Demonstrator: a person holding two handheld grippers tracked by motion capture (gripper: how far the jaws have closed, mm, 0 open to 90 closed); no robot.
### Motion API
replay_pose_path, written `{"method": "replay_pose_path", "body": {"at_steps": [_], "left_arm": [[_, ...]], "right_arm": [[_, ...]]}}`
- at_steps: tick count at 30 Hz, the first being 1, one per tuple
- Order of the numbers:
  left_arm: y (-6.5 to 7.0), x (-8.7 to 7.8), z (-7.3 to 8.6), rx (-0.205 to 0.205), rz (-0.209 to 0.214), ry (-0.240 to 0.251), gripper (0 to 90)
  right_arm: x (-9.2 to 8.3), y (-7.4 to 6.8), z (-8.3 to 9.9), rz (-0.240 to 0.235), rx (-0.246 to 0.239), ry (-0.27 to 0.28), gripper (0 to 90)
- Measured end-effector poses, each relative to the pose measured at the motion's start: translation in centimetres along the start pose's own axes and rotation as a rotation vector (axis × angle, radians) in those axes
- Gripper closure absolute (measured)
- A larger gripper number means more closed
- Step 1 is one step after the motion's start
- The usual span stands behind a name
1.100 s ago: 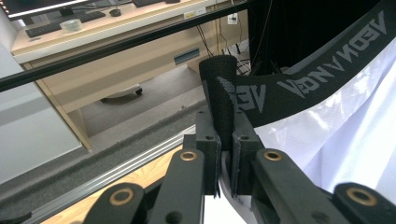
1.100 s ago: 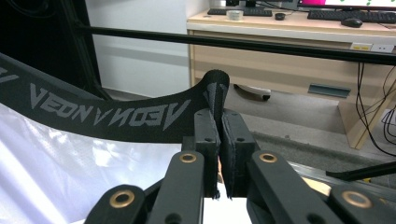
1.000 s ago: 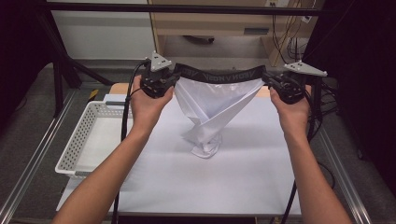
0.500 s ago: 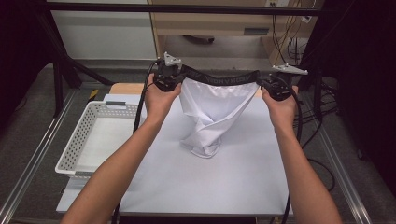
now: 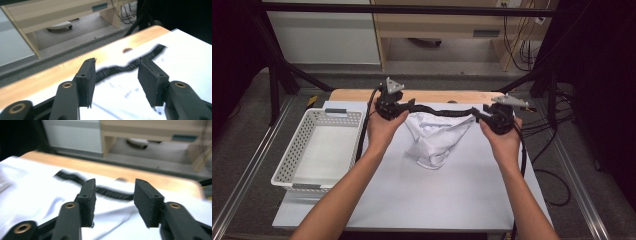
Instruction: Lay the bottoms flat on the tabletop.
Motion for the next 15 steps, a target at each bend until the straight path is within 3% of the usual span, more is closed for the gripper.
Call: {"method": "replay_pose_path", "body": {"at_steps": [4,7,9,11,13,15], "left_arm": [[2.5,-1.9,3.3,-0.005,0.053,-0.004,46.1],[3.8,-3.2,6.0,0.005,0.09,0.01,44.6],[4.3,-4.1,7.9,-0.016,0.109,0.017,43.8],[4.8,-5.0,9.8,-0.007,0.107,0.009,43.4],[5.0,-5.8,11.4,-0.051,0.119,0.02,42.5],[5.2,-6.6,12.9,-0.037,0.085,0.015,41.9]], "right_arm": [[-1.6,-2.7,3.2,-0.079,-0.035,-0.003,51.9],[-1.8,-4.7,4.9,-0.133,-0.058,-0.023,53.1],[-1.7,-6.0,5.5,-0.156,-0.075,-0.046,53.3],[-1.5,-7.5,5.9,-0.177,-0.097,-0.063,53.7],[-1.2,-8.9,5.9,-0.185,-0.126,-0.067,53.7],[-0.8,-10.4,5.8,-0.191,-0.141,-0.077,53.2]]}}
Point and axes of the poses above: each handheld gripper's, and its own axes: x roughly forward along the jaws, z roughly out of its underside, y roughly to its right, the point moved 1 cm from there along x, roughly forward along the jaws, and after that the axes turned 10 degrees about z, right-handed, at the moved point
